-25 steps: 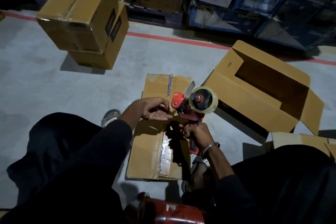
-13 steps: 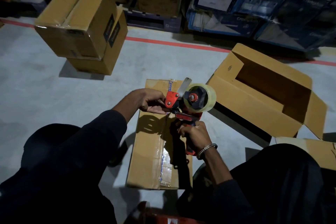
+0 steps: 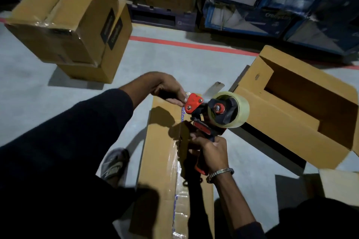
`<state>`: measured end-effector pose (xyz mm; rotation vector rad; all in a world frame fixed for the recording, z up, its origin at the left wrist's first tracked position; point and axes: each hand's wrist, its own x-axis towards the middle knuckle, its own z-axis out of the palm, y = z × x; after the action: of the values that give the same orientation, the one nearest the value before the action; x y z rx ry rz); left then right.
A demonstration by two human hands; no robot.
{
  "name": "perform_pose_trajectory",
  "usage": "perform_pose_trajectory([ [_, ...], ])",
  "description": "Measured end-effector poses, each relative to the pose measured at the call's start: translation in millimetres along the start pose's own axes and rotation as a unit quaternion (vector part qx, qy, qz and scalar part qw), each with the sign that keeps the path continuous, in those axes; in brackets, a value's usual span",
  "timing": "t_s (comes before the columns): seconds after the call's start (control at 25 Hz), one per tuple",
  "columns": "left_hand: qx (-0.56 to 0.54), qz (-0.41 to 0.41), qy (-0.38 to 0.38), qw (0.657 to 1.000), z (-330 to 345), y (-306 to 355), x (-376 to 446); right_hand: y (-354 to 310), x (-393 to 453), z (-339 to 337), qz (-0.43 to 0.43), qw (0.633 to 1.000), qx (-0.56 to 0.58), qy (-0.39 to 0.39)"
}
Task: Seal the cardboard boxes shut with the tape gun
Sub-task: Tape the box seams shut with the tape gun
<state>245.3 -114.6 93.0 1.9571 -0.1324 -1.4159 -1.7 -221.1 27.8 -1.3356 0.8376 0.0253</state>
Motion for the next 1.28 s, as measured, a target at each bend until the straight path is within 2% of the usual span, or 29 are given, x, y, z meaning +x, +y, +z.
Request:
perform_pose_trajectory([
  [0.2,0.138,0.098,0.048,0.984,-24,7,64,-8,41,13,0.015,0.998,0.046,-0.046],
  [0.28,0.181,0.118,0.047,0.975,-29,2,89,-9,57,17,-0.006,0.999,0.007,-0.048],
  [0.6,0.192,0.223,0.148,0.944,-67,-18,142,16,60,43,-0.028,0.991,-0.126,0.04],
  [0.68,0.171,0.228,0.161,0.945,-80,-15,149,30,43,39,-0.035,0.987,-0.149,0.058],
  [0.8,0.19,0.221,0.125,0.948,-84,-18,161,47,36,38,-0.038,0.983,-0.159,0.083],
  [1.0,0.234,0.257,0.164,0.923,-72,-22,176,74,48,55,-0.032,0.974,-0.204,0.094],
  [1.16,0.232,0.244,0.176,0.925,-65,-26,186,80,52,69,-0.025,0.975,-0.206,0.085],
  [1.28,0.278,0.234,0.193,0.911,-58,-28,193,84,55,72,-0.016,0.981,-0.175,0.082],
])
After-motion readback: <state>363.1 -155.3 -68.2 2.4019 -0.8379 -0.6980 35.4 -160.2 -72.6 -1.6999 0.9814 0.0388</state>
